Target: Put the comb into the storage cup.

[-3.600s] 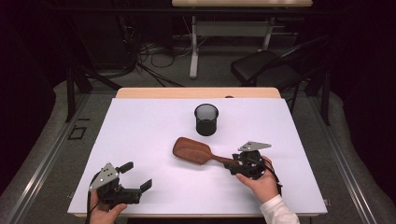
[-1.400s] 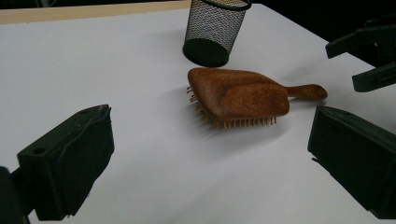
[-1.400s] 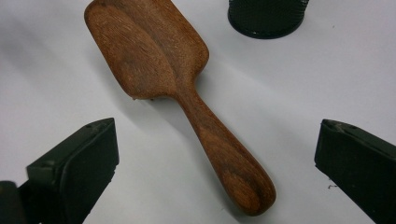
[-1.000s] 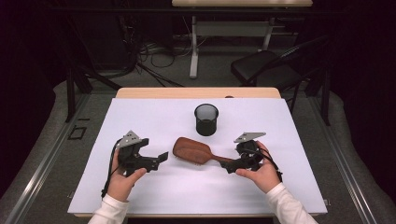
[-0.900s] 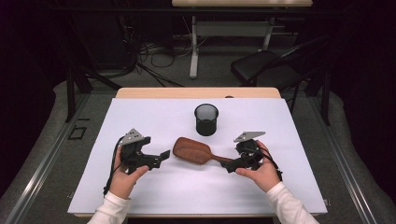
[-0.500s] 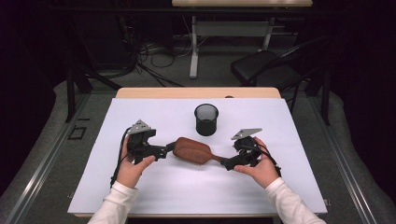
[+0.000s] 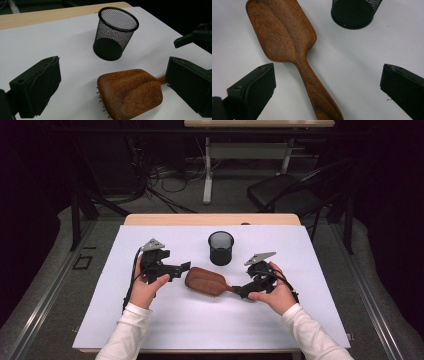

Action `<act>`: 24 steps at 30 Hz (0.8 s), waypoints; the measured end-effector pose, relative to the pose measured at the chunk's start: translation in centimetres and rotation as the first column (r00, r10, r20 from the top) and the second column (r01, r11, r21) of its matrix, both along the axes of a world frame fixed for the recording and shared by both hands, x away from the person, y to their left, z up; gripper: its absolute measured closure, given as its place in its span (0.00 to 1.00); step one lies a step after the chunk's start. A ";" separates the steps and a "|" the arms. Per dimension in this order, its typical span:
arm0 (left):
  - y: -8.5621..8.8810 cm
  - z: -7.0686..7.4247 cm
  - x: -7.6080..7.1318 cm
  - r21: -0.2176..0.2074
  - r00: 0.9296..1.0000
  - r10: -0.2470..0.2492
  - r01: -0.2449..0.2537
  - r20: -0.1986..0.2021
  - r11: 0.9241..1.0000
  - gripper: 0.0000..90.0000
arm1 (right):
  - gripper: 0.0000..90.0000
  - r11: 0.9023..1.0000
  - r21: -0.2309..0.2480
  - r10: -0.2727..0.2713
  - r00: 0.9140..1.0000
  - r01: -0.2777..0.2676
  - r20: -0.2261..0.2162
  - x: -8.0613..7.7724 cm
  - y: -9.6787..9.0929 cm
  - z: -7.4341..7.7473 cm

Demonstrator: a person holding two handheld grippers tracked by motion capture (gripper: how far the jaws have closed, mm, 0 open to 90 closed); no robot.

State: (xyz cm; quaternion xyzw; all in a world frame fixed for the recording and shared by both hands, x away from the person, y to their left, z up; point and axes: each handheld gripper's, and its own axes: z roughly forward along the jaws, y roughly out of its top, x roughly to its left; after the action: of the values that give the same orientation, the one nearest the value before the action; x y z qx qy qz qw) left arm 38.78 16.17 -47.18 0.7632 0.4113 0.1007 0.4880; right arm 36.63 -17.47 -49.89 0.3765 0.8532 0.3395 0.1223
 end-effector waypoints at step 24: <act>0.6 -0.3 -0.1 -0.012 1.000 -0.010 0.010 -0.004 1.000 0.01 | 0.04 0.991 -0.088 0.098 0.995 -0.098 -0.008 0.9 1.3 -0.6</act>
State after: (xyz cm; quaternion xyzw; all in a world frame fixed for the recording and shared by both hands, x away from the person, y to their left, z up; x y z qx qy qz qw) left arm 38.70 16.80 -47.48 0.7625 0.4092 0.0943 0.4922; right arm 37.57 -16.21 -50.46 0.3290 0.8850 0.3066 0.1205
